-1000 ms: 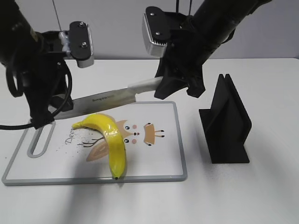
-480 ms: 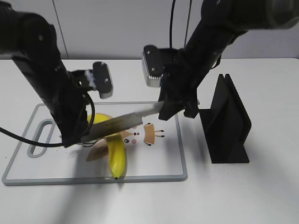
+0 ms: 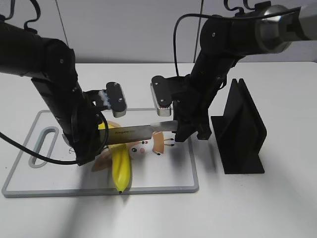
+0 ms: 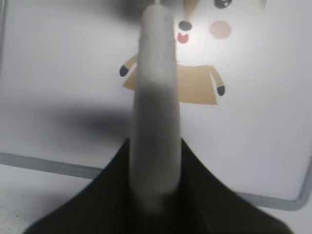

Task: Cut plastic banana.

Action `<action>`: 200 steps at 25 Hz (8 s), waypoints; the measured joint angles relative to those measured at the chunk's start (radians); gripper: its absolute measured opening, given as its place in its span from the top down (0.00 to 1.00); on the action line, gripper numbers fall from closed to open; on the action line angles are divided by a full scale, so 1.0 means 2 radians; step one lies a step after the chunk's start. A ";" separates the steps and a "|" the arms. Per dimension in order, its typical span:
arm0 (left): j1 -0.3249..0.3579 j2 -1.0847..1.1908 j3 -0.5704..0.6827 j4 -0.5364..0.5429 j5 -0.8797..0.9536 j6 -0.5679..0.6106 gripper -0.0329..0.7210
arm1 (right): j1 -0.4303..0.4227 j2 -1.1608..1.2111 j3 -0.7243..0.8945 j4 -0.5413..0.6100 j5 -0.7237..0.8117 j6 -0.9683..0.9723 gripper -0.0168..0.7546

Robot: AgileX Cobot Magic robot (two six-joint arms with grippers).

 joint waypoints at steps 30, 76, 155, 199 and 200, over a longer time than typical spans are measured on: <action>-0.001 -0.168 0.000 -0.018 0.054 -0.004 0.12 | 0.005 -0.144 0.000 0.011 0.033 0.002 0.74; 0.160 -0.524 0.168 0.041 0.222 -0.403 0.23 | 0.008 -0.354 0.163 -0.083 -0.018 0.804 0.74; 0.160 -0.967 0.335 0.048 0.159 -0.403 0.40 | 0.008 -0.676 0.425 -0.219 -0.036 0.785 0.17; 0.226 -0.967 0.335 0.048 0.159 -0.403 0.41 | -0.130 -1.081 0.508 -0.219 0.075 0.754 0.22; 0.226 -0.967 0.335 0.048 0.159 -0.403 0.41 | -0.148 -1.081 0.508 -0.219 0.075 0.754 0.22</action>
